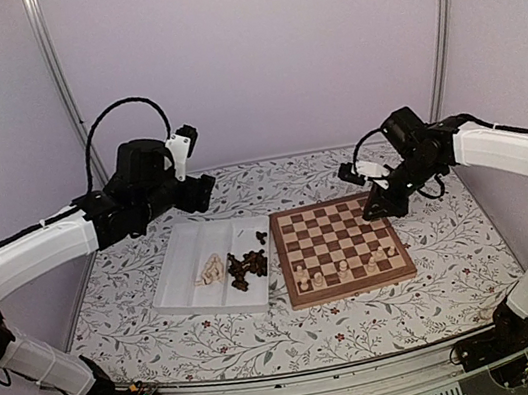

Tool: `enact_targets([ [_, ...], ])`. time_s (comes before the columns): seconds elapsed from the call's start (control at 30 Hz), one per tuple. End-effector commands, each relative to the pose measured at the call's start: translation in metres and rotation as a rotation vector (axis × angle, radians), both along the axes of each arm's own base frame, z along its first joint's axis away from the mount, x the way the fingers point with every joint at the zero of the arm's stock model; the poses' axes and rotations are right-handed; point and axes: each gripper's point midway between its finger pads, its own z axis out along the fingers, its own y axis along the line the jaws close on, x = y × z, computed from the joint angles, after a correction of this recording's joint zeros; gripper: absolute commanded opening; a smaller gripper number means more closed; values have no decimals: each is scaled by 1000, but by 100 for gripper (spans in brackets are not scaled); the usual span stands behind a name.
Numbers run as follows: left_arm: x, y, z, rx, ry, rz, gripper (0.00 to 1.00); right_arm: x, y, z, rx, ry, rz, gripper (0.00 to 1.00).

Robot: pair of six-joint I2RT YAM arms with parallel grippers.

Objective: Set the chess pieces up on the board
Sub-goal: Place the chess piece on the chessboard.

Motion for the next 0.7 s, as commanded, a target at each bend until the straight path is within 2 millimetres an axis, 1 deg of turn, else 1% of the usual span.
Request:
enact_targets([
  [0.0, 4, -2, 4, -1, 7, -14, 87, -25, -33, -14, -25, 31, -33, 5],
  [0.1, 4, -3, 3, 1, 10, -17, 87, -38, -48, -27, -50, 21, -49, 5],
  [0.23, 4, -5, 0, 6, 20, -25, 87, -55, -56, -42, -66, 40, -45, 5],
  [0.37, 4, -6, -3, 12, 29, -30, 86, -60, -59, -53, -75, 53, -46, 5],
  [0.67, 4, -7, -6, 17, 36, -30, 86, -59, -66, -82, -138, 100, -64, 5],
])
